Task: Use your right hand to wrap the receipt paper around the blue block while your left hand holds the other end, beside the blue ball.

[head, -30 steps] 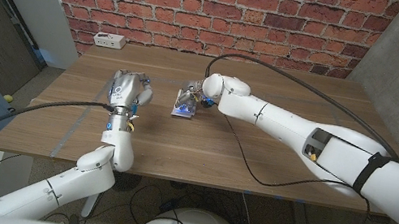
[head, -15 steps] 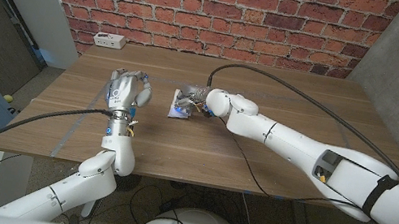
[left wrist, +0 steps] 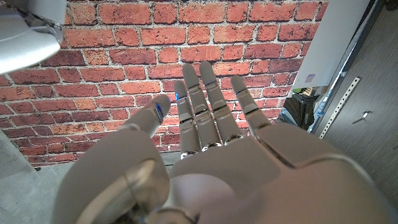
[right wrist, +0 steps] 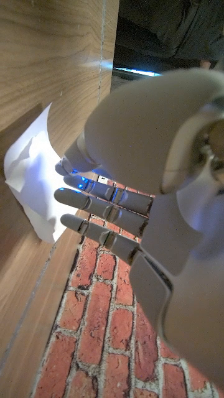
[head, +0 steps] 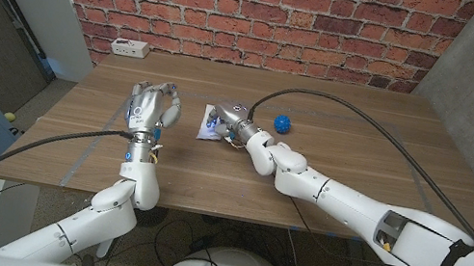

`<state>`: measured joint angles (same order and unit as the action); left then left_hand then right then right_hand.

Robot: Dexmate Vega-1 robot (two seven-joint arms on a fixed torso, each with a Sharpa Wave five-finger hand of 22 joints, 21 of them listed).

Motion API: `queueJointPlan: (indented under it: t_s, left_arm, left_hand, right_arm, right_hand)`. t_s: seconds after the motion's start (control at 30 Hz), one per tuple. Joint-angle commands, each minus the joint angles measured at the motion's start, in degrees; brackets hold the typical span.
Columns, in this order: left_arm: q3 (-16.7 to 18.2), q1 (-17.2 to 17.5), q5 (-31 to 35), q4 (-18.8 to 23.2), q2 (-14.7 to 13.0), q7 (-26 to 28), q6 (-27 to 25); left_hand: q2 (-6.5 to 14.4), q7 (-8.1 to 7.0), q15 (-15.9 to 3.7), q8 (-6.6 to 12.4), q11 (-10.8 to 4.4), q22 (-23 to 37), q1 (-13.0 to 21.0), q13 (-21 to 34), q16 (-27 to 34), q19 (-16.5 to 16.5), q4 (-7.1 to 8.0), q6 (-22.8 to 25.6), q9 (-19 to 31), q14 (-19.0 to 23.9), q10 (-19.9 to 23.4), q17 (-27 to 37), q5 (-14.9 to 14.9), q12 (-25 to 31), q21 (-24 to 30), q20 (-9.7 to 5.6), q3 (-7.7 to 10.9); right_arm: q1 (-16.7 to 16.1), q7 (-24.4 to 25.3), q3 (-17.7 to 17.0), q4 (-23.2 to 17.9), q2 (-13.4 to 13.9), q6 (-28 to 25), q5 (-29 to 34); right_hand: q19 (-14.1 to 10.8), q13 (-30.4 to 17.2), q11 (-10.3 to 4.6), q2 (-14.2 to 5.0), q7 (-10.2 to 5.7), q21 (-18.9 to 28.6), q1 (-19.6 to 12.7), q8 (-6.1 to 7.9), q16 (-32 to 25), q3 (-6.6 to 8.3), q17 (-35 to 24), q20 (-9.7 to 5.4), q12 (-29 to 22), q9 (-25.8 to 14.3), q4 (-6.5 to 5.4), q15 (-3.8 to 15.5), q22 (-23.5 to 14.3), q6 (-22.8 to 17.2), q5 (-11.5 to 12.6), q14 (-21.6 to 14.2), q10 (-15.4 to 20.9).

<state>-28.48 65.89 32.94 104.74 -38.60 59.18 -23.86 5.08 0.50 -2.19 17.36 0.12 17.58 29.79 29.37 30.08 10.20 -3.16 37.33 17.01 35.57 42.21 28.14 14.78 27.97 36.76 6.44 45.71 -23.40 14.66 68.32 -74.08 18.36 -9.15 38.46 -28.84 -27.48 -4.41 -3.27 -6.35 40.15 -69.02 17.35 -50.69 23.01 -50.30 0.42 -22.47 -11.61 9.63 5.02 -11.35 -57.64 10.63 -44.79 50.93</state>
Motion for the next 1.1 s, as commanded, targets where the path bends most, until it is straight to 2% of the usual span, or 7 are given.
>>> queueJointPlan:
  t_s: [0.03,0.2,0.23,0.37,0.53,0.7,1.1]
  left_arm:
    - [0.82,0.96,0.27,0.40,0.39,-0.25,0.58]
    - [0.94,1.31,0.67,0.54,0.55,0.12,0.57]
    - [0.96,1.32,0.69,0.54,0.57,0.10,0.58]
    - [1.19,1.75,0.49,0.92,0.32,-0.35,0.89]
    - [1.24,2.12,0.79,1.29,0.18,-0.68,0.69]
    - [1.58,2.54,0.68,1.51,0.18,-0.54,1.02]
    - [1.85,2.68,0.74,1.57,0.27,-1.05,0.94]
  left_hand:
    - [0.07,-0.27,-0.16,-0.35,-0.09,0.15,-0.75,0.25,-0.08,-0.20,-0.10,-0.29,-0.09,-0.13,-0.35,-0.02,-0.17,0.39,0.53,-0.04,-0.33]
    - [0.26,-0.20,-0.14,-0.70,0.02,0.12,-1.05,0.34,-0.20,-0.33,-0.27,-0.27,-0.37,-0.16,-0.41,-0.13,-0.40,0.47,0.67,0.02,-0.41]
    - [0.28,-0.31,-0.16,-0.79,0.01,0.11,-1.09,0.35,-0.20,-0.30,-0.33,-0.34,-0.42,-0.17,-0.43,-0.13,-0.45,0.48,0.71,0.04,-0.44]
    - [0.42,-0.32,-0.16,-1.06,-0.09,0.08,-1.27,0.42,-0.24,0.16,-0.49,-0.38,-0.61,-0.12,-0.63,-0.20,-0.61,0.47,1.02,0.14,-0.48]
    - [0.67,-0.20,-0.23,-1.42,0.07,0.03,-1.50,0.50,-0.22,0.57,-0.68,-0.46,-0.87,-0.28,-0.91,-0.12,-0.86,0.44,1.35,0.17,-0.69]
    - [0.79,-0.22,-0.18,-1.73,0.02,-0.03,-1.77,0.58,-0.31,0.71,-0.88,-0.42,-1.11,-0.31,-1.15,-0.22,-1.06,0.43,1.57,0.22,-0.78]
    - [1.12,-0.25,-0.14,-2.30,-0.02,-0.16,-2.22,0.72,-0.42,1.03,-1.30,-0.36,-1.56,-0.44,-1.29,-0.31,-1.43,0.50,2.00,0.09,-0.93]
  right_arm:
    - [-1.53,11.06,-0.55,3.47,-0.70,3.71,7.10]
    - [-2.59,21.47,-2.92,7.28,-2.56,8.98,5.04]
    - [-2.58,21.65,-2.95,7.42,-2.62,9.13,5.05]
    - [-2.87,23.55,-4.61,8.91,-4.19,9.44,2.84]
    - [-2.98,18.71,-5.68,6.99,-4.95,5.56,0.80]
    - [-2.62,13.87,-5.48,5.14,-5.27,0.96,0.57]
    - [0.23,4.17,-3.23,5.64,-7.13,-6.83,0.34]
  right_hand:
    - [0.33,-0.64,0.26,-1.08,-0.17,0.24,-0.67,-0.42,-0.67,-0.59,-0.23,0.37,-0.94,-0.19,-0.49,7.55,-0.15,0.14,0.34,-0.09,0.28]
    - [-0.39,-1.42,0.03,-2.14,-0.39,0.85,-0.87,-1.71,0.59,-0.65,0.76,0.32,-1.24,-0.31,-0.77,7.48,-0.03,2.11,0.46,0.48,-1.35]
    - [-0.65,-1.67,0.09,-2.35,-0.43,1.06,-0.32,-2.25,1.69,-0.68,1.57,0.41,-1.40,-0.34,-1.15,7.24,0.03,2.95,0.46,0.81,-1.83]
    - [-0.97,-0.08,0.86,-2.30,-0.75,2.12,3.01,-6.15,11.33,0.39,8.95,0.78,0.71,-0.21,-2.27,6.19,0.44,8.96,0.59,2.82,-8.02]
    - [-0.44,2.15,1.25,-2.96,-1.13,2.98,6.86,-6.76,20.68,1.75,16.30,1.01,3.45,-0.23,-3.26,5.22,0.59,12.04,0.49,5.90,-13.81]
    - [-1.46,3.38,1.39,-3.59,-2.16,4.08,8.39,-7.26,24.56,2.48,19.47,0.15,5.32,-0.13,-3.53,4.51,0.57,15.60,0.20,7.10,-16.81]
    - [-1.49,5.22,1.74,-3.64,-3.80,5.80,11.91,-7.51,28.65,1.02,21.33,-0.73,9.13,0.12,-4.41,3.16,0.31,23.16,-0.37,11.72,-22.67]
